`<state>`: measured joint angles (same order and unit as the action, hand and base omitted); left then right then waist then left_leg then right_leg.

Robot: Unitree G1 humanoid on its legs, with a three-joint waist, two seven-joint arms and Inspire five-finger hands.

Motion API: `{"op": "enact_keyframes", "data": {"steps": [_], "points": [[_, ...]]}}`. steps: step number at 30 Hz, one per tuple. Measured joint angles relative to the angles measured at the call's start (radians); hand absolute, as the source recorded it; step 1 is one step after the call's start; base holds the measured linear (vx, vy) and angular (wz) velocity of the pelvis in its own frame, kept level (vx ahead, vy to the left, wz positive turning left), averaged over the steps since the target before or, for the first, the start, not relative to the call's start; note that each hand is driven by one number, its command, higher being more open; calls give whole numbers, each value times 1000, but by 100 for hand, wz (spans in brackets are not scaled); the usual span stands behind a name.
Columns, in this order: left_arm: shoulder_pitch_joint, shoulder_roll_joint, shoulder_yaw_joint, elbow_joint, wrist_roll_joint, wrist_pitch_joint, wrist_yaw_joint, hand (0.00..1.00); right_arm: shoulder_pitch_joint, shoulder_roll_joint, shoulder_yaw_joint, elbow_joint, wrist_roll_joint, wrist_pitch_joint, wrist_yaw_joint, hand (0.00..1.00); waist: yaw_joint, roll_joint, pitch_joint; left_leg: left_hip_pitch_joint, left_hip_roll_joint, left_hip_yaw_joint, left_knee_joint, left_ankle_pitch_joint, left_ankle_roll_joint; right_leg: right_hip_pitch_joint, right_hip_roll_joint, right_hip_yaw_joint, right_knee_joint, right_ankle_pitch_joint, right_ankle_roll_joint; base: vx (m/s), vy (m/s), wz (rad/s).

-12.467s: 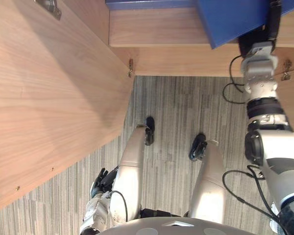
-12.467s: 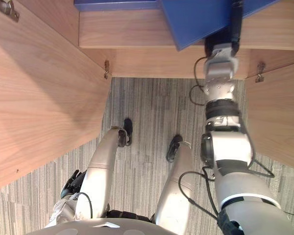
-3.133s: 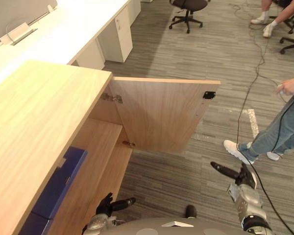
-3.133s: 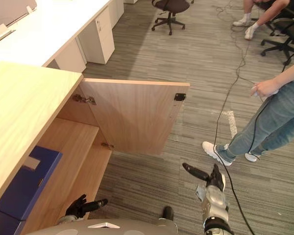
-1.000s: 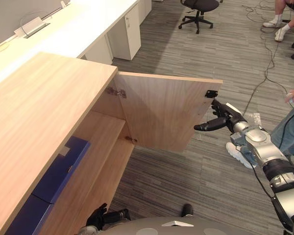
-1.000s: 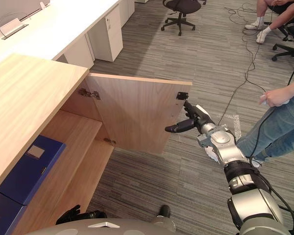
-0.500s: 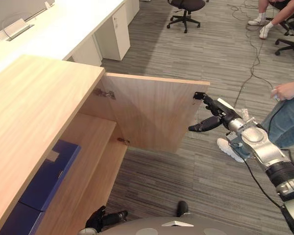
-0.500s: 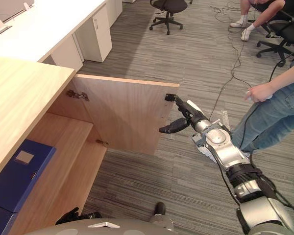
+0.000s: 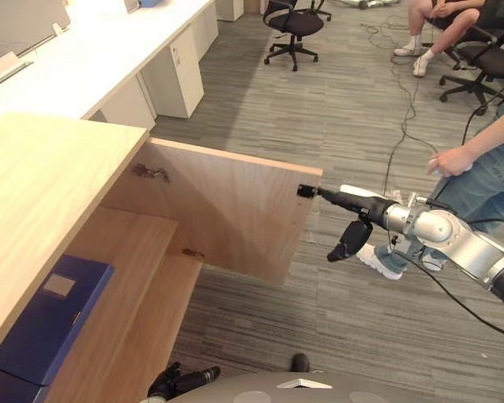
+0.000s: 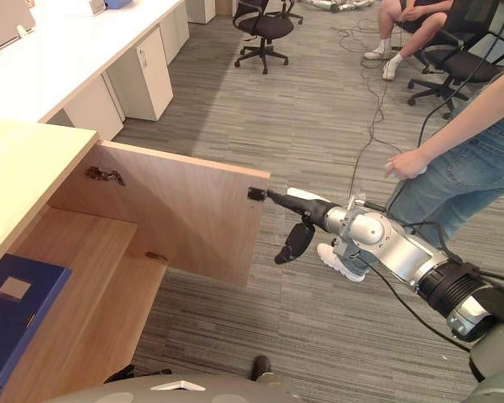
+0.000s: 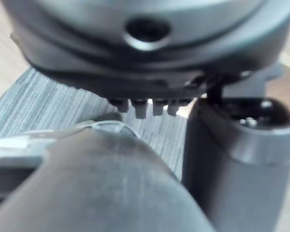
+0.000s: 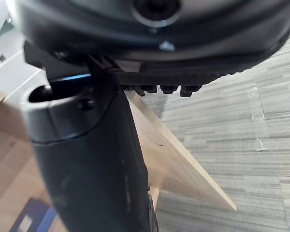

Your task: Walk over to the cabinet, pick up the folder, carry it to the office cabinet, place the folder inside the office cabinet, then close the office cabinet door

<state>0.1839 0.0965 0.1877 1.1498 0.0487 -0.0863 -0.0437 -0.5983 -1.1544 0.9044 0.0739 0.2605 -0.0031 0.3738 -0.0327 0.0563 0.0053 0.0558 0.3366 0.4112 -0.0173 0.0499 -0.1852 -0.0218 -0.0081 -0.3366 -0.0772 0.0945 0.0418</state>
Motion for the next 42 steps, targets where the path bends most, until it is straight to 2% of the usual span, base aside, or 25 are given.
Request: {"op": "enact_keyframes", "data": {"steps": [3, 5, 10, 12, 15, 17, 21, 24, 37, 42], "points": [[3, -2, 16, 19, 1, 0, 7, 100, -24, -22, 80, -99, -1, -1, 78, 100, 2, 1, -34, -18, 23, -3, 15, 4, 5, -12, 21, 0, 0, -5, -6, -7, -20, -3], [1, -2, 22, 20, 2, 0, 13, 100, -25, -12, 114, -167, -2, -10, 101, 100, 7, 0, -38, -18, 27, -4, 15, 9, 12, -12, 26, 0, 0, -5, -9, 0, 0, 0], [-9, -2, 46, 20, 2, 0, 31, 100, -25, 163, 218, -244, -4, -72, 144, 100, 56, -16, -67, -49, 25, -27, 11, 12, 16, -29, 22, -16, 0, -3, -8, 14, 74, 13], [-16, -2, 70, 20, 2, 1, 39, 100, -29, 317, 228, -244, 2, -121, 136, 100, 69, -36, -72, -52, 17, -39, -8, 21, 18, -29, 17, -32, 0, -2, -9, 44, 94, 23], [-19, 0, 88, 20, 2, 1, 49, 100, -90, 451, 228, -244, 40, -188, 113, 100, 95, -55, -79, -48, 1, -62, -30, 33, 6, -21, 3, -47, 0, 1, -14, 75, 113, 24], [-20, 1, 104, 20, 2, 1, 57, 100, -126, 494, 228, -244, 44, -213, 105, 100, 105, -71, -83, -46, -12, -63, -39, 37, 0, -20, -7, -48, 0, 2, -13, 77, 124, 12], [-20, 21, 107, 20, 23, 2, 69, 100, -134, 520, 280, -232, 66, -222, 95, 100, 110, -107, -87, -42, -30, -67, -43, 36, -3, -12, -25, -49, 0, 4, -10, 73, 106, 5], [-26, 28, 130, 24, 41, 4, 74, 100, -133, 547, 322, -190, 64, -221, 96, 100, 110, -121, -83, -33, -32, -64, -49, 35, -4, -8, -27, -47, 0, 4, -9, 37, 62, -2], [-35, 23, 182, 45, 43, 6, 87, 100, -119, 554, 334, -123, 58, -220, 96, 100, 110, -119, -80, -30, -30, -64, -57, 32, 1, -9, -24, -45, 0, 4, -8, 19, 36, 0], [-39, 23, 208, 59, 43, 7, 87, 100, -26, 532, 313, -15, -5, -221, 91, 100, 111, -124, -74, -32, -31, -69, -57, 29, 2, -10, -26, -45, 0, 2, -7, 32, 39, 1]]}}
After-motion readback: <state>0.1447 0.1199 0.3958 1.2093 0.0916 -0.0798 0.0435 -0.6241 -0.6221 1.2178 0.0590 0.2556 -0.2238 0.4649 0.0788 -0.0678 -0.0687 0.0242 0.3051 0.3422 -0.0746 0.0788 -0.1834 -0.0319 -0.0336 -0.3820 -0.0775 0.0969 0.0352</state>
